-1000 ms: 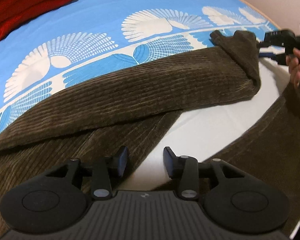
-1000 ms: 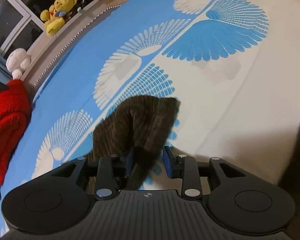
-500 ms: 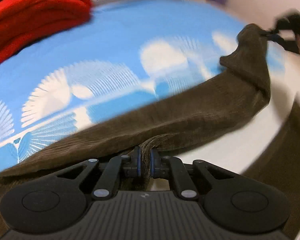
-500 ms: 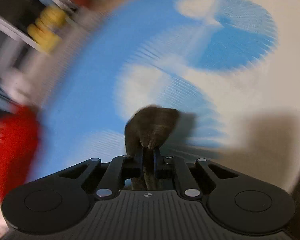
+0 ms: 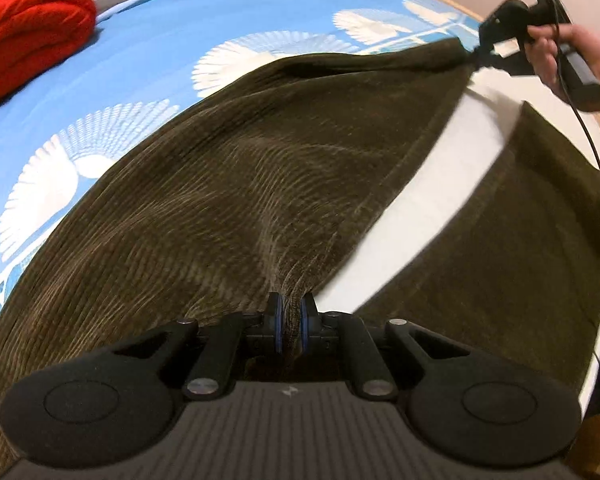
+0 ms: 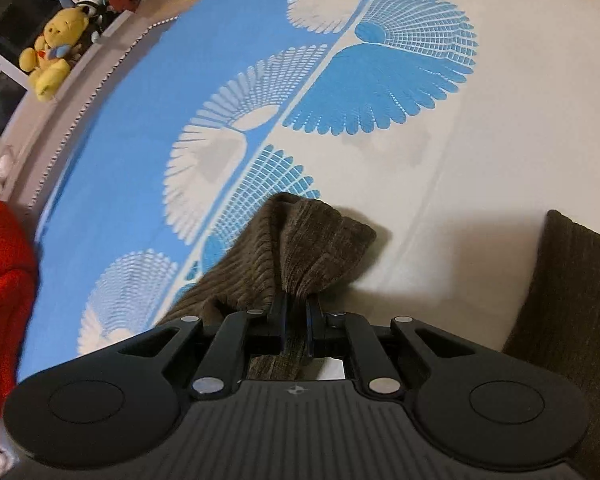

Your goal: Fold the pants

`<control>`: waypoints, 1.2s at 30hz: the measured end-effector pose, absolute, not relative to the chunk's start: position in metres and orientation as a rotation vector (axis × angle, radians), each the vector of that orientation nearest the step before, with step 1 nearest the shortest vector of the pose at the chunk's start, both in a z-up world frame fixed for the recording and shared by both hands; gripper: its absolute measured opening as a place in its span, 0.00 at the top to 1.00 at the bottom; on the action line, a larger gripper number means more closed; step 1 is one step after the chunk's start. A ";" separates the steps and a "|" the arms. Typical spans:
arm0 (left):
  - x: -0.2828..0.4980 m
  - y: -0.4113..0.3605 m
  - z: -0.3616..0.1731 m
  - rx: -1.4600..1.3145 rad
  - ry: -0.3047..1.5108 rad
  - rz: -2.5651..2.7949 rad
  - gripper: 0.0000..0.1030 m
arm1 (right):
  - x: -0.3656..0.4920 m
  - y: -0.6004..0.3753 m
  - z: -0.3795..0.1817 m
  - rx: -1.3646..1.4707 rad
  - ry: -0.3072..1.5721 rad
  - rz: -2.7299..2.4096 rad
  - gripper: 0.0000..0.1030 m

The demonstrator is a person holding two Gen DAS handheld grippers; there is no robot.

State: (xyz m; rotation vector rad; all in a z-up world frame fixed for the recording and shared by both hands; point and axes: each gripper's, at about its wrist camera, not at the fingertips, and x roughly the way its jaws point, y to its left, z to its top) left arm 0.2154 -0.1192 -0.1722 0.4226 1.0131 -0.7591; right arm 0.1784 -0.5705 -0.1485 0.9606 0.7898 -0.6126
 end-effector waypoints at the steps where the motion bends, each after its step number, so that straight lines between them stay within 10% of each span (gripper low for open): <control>1: 0.214 -0.120 -0.171 0.435 1.011 -0.781 0.91 | 0.173 -0.572 -0.143 0.973 0.777 -0.608 0.92; 8: 0.187 -0.136 -0.184 0.579 1.040 -0.882 0.81 | 0.120 -0.594 -0.177 1.013 0.991 -0.958 0.91; 17: 0.215 -0.099 -0.143 0.298 0.999 -0.858 0.64 | 0.138 -0.561 -0.124 0.657 0.769 -0.881 0.69; 26: 0.230 -0.059 -0.129 0.259 0.952 -0.653 0.64 | 0.155 -0.581 -0.186 1.162 0.849 -0.664 0.57; 30: 0.227 -0.036 -0.128 0.286 0.943 -0.610 0.64 | 0.168 -0.589 -0.183 1.140 0.765 -0.764 0.89; 33: 0.227 -0.003 -0.126 0.283 0.939 -0.554 0.64 | 0.183 -0.591 -0.160 1.090 0.555 -0.708 0.89; 36: 0.237 0.040 -0.123 0.224 0.938 -0.437 0.64 | 0.187 -0.588 -0.135 1.017 0.218 -0.544 0.68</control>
